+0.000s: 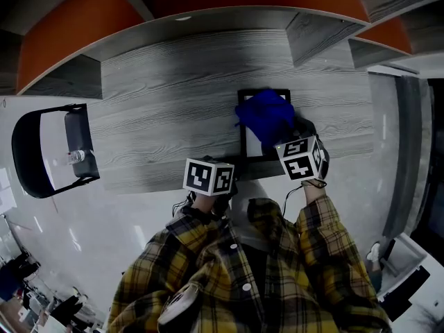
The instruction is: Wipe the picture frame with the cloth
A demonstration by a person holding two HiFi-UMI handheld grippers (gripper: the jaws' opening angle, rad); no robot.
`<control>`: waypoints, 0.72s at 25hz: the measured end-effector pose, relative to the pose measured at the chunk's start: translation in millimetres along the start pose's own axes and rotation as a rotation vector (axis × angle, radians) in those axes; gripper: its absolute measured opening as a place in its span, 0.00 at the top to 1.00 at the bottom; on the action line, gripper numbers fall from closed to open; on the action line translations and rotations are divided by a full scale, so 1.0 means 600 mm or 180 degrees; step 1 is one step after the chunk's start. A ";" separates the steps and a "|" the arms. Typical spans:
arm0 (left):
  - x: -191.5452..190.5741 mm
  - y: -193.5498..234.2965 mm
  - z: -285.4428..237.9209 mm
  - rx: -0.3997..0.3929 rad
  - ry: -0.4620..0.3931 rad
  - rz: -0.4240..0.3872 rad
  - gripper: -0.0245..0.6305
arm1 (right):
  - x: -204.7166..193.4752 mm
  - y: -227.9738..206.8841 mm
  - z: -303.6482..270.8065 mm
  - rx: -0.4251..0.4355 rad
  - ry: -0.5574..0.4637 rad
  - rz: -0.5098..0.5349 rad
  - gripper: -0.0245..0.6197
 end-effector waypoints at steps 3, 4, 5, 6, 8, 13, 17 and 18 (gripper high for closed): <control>0.000 -0.001 -0.001 0.0011 -0.0005 -0.0017 0.86 | -0.013 -0.011 0.010 -0.0086 0.0002 -0.0052 0.90; 0.000 -0.001 -0.001 0.0012 -0.0007 -0.0020 0.86 | -0.019 -0.016 0.013 -0.0112 -0.0002 -0.0095 0.90; 0.000 0.000 -0.001 0.0013 -0.0010 -0.0022 0.86 | -0.024 -0.023 0.015 -0.0135 -0.0008 -0.0143 0.90; 0.000 0.000 -0.001 0.0014 -0.0012 -0.0025 0.86 | -0.029 -0.030 0.017 -0.0160 -0.0008 -0.0190 0.90; 0.000 0.001 -0.001 0.0018 -0.0013 -0.0030 0.86 | -0.045 -0.047 0.022 -0.0236 0.0046 -0.0265 0.90; 0.000 0.000 -0.002 0.0017 -0.0001 -0.0056 0.86 | -0.088 -0.077 0.033 -0.0361 0.0166 -0.0440 0.90; 0.001 0.001 -0.002 0.0019 0.0019 -0.0078 0.86 | -0.050 -0.055 0.071 -0.0280 -0.0175 -0.0448 0.90; 0.000 0.002 -0.002 0.0018 0.0026 -0.0081 0.86 | -0.030 -0.045 0.085 -0.0234 -0.0309 -0.0439 0.90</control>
Point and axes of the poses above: the fingertips, and each gripper's own axes: z backward along the fingers, y to its left, x out of its top, the point moved 2 cm from there along z, backward along the fingers, and after that the axes turned 8 degrees about x, right-handed, at the moved point
